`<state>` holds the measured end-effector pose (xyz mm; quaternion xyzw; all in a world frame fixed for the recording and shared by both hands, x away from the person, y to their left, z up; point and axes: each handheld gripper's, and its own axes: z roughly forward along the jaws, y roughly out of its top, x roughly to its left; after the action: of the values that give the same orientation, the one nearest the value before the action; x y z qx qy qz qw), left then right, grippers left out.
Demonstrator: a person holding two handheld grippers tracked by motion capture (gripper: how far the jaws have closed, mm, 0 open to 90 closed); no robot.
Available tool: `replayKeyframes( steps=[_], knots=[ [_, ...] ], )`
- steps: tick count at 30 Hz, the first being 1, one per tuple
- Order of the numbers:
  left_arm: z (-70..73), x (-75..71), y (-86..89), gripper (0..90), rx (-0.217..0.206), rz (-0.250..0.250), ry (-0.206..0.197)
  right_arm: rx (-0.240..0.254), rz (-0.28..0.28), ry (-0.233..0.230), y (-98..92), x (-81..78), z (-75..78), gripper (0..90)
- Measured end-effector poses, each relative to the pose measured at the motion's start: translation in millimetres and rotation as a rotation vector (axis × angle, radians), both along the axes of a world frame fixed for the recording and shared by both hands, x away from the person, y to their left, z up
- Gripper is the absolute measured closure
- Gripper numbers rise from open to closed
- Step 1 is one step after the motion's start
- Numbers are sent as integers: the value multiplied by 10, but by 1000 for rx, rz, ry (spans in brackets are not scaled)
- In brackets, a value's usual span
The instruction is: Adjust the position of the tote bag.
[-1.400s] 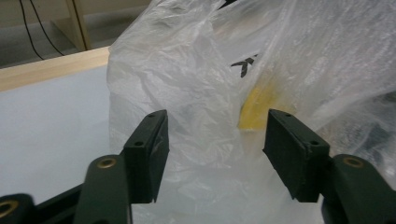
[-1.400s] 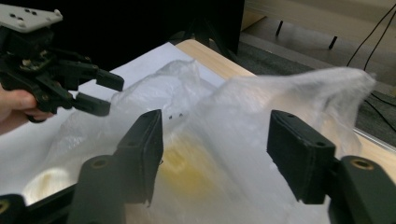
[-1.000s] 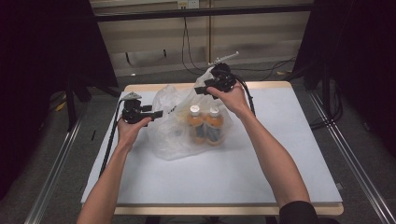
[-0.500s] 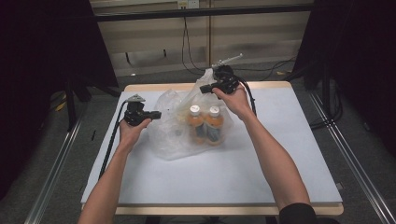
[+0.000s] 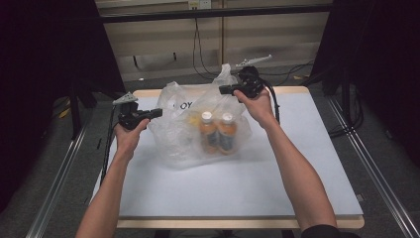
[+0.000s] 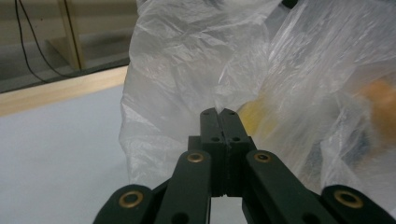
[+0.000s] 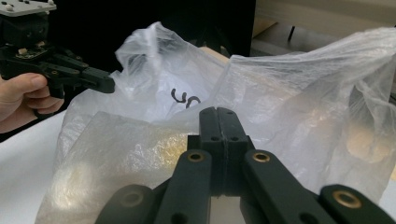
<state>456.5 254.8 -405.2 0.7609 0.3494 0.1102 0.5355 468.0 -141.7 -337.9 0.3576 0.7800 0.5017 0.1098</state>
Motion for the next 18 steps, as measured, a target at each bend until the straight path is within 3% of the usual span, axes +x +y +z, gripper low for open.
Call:
replayKeyframes(
  steps=[8, 10, 18],
  knots=[
    [238, -117, 8, 900, -21, -22, -62, 42, -16, -50, -137, -140, 150, 900],
    [313, -132, -2, 900, -42, -37, -64, 45, -17, -56, -159, -156, 179, 900],
    [555, -206, -8, 900, -46, -40, -120, 57, -20, -82, -239, -224, 269, 900]
  ],
)
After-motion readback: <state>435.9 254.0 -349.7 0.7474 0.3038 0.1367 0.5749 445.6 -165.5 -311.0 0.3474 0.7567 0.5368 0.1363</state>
